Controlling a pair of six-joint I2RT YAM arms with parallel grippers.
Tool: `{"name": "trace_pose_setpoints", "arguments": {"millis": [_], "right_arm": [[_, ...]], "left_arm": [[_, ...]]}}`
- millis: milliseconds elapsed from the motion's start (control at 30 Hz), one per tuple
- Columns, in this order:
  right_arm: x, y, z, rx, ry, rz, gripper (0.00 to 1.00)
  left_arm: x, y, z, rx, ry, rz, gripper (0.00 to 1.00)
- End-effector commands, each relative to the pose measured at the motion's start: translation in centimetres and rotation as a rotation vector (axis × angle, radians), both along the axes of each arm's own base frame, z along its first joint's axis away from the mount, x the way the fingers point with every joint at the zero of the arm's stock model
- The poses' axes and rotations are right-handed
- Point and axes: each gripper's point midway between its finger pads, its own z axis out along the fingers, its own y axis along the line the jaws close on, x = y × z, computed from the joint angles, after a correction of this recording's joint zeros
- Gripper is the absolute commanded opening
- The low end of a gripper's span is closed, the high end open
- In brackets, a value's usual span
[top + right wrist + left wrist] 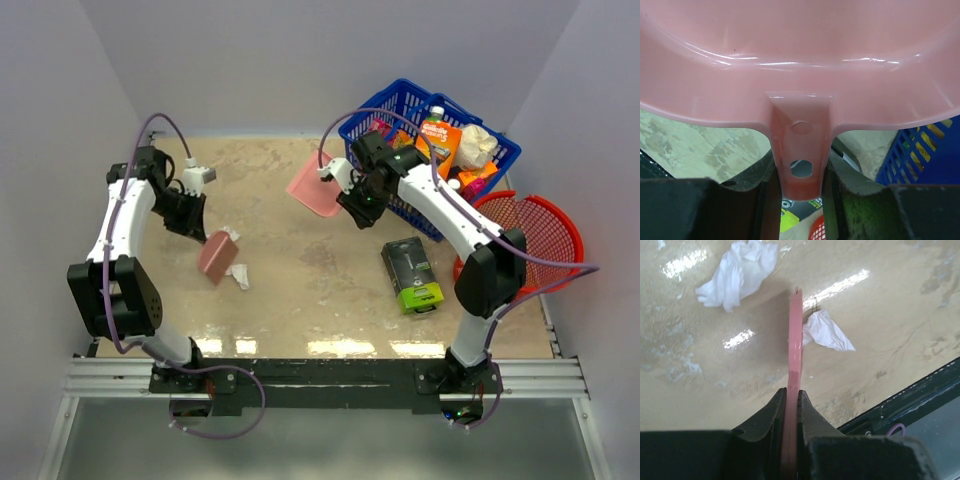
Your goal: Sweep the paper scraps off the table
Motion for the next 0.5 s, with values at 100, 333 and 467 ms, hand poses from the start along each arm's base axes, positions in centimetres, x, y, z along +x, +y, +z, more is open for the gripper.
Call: {"name": "trace_pose_setpoints", "arguments": {"millis": [100, 333, 467], "right_arm": [[-1.7, -1.3, 1.6, 0.011, -0.052, 0.016, 0.0], [-2.9, -1.7, 0.0, -0.031, -0.012, 0.07, 0.0], [-4.4, -0.5, -1.3, -0.081, 0.023, 0.141, 0.0]], "left_arm": [[-0.1, -1.8, 4.4, -0.098, -0.105, -0.141, 0.0], [1.2, -2.2, 8.6, -0.059, -0.353, -0.271, 0.0], [5.0, 0.1, 10.1, 0.066, -0.44, -0.149, 0.0]]}}
